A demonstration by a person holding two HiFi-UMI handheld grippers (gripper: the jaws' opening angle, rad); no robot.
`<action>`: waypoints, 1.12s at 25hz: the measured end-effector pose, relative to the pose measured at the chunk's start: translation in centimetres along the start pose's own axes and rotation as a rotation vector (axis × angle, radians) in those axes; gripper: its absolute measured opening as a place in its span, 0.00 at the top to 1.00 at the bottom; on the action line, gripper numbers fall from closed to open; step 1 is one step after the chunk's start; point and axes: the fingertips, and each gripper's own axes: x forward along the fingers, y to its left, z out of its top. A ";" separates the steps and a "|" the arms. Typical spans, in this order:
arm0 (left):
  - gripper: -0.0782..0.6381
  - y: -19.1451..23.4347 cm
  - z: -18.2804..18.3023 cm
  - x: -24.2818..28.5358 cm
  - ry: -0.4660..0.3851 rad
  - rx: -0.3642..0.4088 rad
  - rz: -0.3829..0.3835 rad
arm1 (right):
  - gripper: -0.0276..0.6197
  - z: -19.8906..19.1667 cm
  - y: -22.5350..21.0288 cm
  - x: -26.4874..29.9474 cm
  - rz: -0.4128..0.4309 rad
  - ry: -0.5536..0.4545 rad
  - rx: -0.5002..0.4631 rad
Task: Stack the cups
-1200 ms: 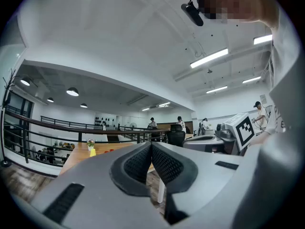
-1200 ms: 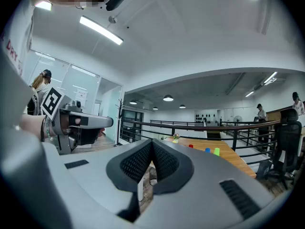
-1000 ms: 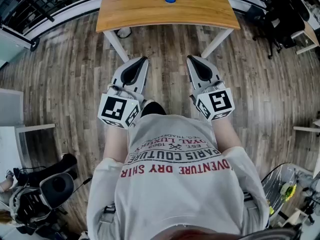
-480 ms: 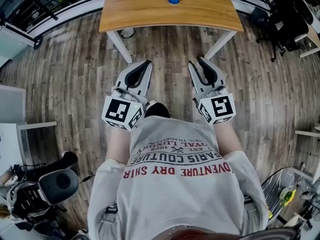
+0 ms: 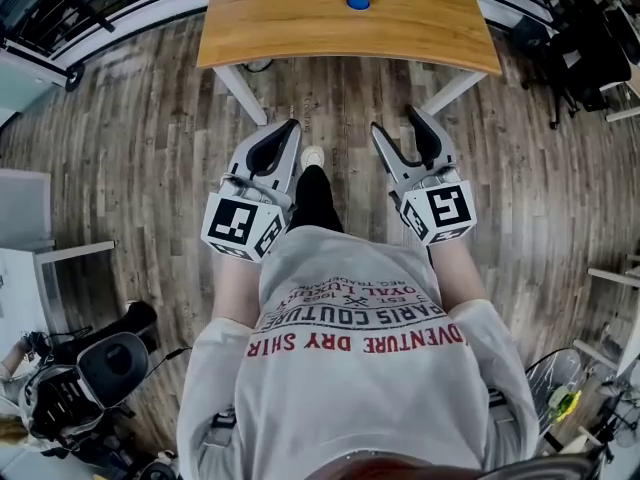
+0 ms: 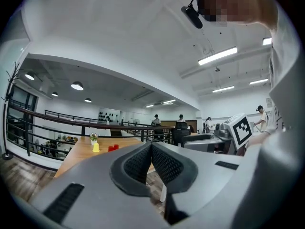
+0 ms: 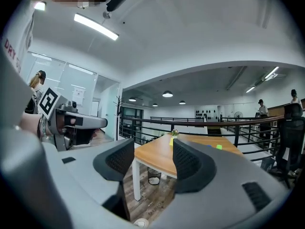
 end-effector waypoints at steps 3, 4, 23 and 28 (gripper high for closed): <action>0.87 2.7 -0.3 2.6 0.001 -0.007 -0.008 | 0.57 -0.5 -1.4 3.4 0.009 0.021 0.025; 0.87 3.7 -0.2 3.8 -0.001 -0.008 -0.014 | 0.57 -0.5 -2.0 4.7 0.013 0.029 0.032; 0.87 25.9 1.6 24.9 0.042 0.003 -0.122 | 0.57 -0.6 -14.9 31.5 -0.082 0.215 0.035; 0.87 27.3 0.1 28.6 0.088 -0.018 -0.134 | 0.57 -3.1 -18.4 34.0 -0.105 0.287 0.057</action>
